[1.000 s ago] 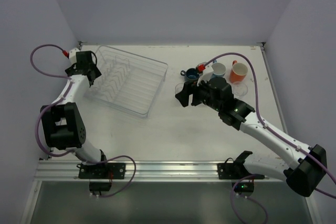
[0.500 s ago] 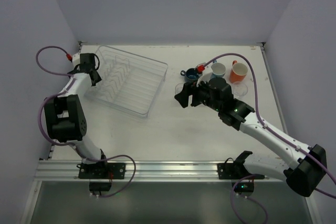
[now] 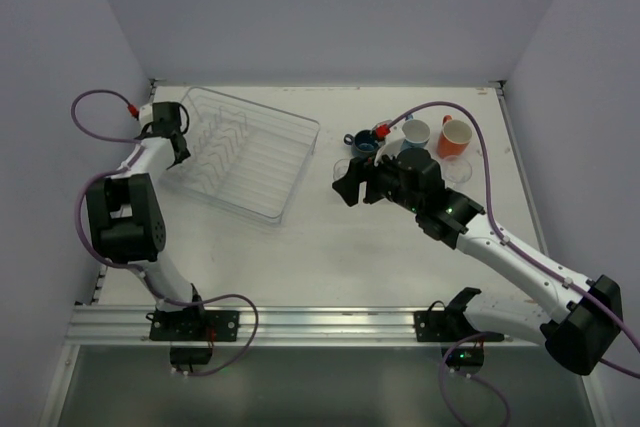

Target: Unload the cups from the dish rack

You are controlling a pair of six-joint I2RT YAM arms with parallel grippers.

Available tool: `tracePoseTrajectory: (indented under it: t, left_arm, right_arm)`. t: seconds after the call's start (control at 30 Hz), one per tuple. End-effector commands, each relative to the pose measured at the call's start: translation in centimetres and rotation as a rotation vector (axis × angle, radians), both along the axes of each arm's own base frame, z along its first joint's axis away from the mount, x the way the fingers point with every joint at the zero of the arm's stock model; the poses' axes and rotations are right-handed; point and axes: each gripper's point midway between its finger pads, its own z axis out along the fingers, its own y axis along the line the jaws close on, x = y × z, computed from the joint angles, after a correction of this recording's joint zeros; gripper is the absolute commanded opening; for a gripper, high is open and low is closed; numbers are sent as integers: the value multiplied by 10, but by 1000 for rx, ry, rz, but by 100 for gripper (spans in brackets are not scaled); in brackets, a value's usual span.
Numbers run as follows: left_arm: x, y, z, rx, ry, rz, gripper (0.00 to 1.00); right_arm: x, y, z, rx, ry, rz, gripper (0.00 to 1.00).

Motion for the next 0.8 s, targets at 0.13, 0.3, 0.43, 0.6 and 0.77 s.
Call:
tracePoseTrajectory:
  t: [0.13, 0.3, 0.43, 0.6, 0.77]
  left_arm:
    - [18, -2, 56, -9, -182, -18, 33]
    - [27, -8, 111, -16, -327, -54, 29]
    - [26, -14, 143, -31, -404, -78, 25]
    - [20, -40, 184, -132, -546, -154, 22]
    - [2, -118, 230, -417, -748, -403, 22]
  right_arm:
    - [0, 10, 12, 55, -18, 33, 75]
    - [-1, 22, 18, 115, -18, 64, 75]
    - [-2, 29, 32, 171, -27, 83, 75]
    - [-5, 32, 45, 254, -18, 76, 75]
    - [-16, 40, 76, 459, 0, 99, 75]
